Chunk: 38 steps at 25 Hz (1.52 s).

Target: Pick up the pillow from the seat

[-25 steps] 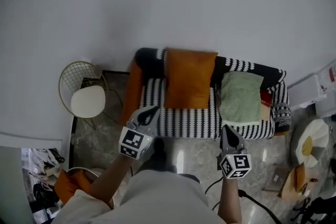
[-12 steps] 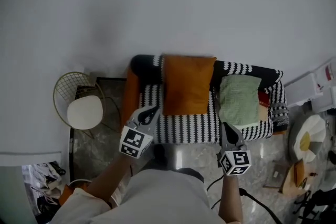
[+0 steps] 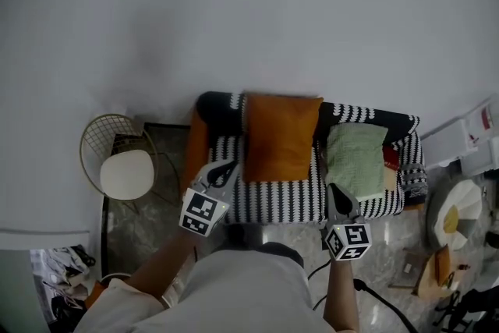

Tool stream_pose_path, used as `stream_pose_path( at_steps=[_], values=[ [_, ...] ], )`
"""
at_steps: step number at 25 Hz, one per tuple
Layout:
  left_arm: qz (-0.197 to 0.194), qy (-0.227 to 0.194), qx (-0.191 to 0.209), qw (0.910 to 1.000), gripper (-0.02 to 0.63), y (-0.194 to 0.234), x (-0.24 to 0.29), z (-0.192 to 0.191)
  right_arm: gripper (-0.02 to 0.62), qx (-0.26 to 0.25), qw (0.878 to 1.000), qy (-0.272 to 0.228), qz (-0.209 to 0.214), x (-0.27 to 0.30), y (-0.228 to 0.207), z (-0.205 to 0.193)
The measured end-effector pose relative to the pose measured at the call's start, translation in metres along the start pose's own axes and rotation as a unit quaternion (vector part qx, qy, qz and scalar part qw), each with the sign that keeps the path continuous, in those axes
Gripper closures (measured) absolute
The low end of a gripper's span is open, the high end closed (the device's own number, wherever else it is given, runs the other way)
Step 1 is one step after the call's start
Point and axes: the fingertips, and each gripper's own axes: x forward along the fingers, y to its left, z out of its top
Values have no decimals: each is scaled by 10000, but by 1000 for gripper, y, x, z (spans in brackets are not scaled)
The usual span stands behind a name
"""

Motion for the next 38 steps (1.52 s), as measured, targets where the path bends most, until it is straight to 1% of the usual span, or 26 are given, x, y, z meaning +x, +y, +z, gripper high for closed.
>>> stream_pose_path(
  at_steps=[8, 13, 17, 22, 25, 28, 38],
  values=[
    [150, 63, -31, 9999, 606, -3, 12, -2, 591, -50, 9998, 98, 176, 11, -11, -7],
    [308, 55, -119, 9994, 604, -12, 32, 3, 589, -76, 9990, 183, 397, 25, -36, -7],
    [482, 18, -293, 9984, 604, -19, 51, 8, 589, -147, 9974, 257, 652, 43, -59, -3],
    [750, 129, -436, 9961, 606, -22, 81, 4, 589, -189, 9943, 391, 972, 69, -88, -5],
    [898, 224, -557, 9941, 604, -20, 94, -3, 589, -237, 9915, 548, 1156, 85, -99, -12],
    [959, 297, -654, 9928, 605, -19, 107, -12, 589, -255, 9891, 692, 1278, 100, -109, -20],
    [1107, 319, -805, 9901, 604, 2, 156, -40, 589, -405, 9804, 1112, 1577, 153, -132, -49]
  ],
)
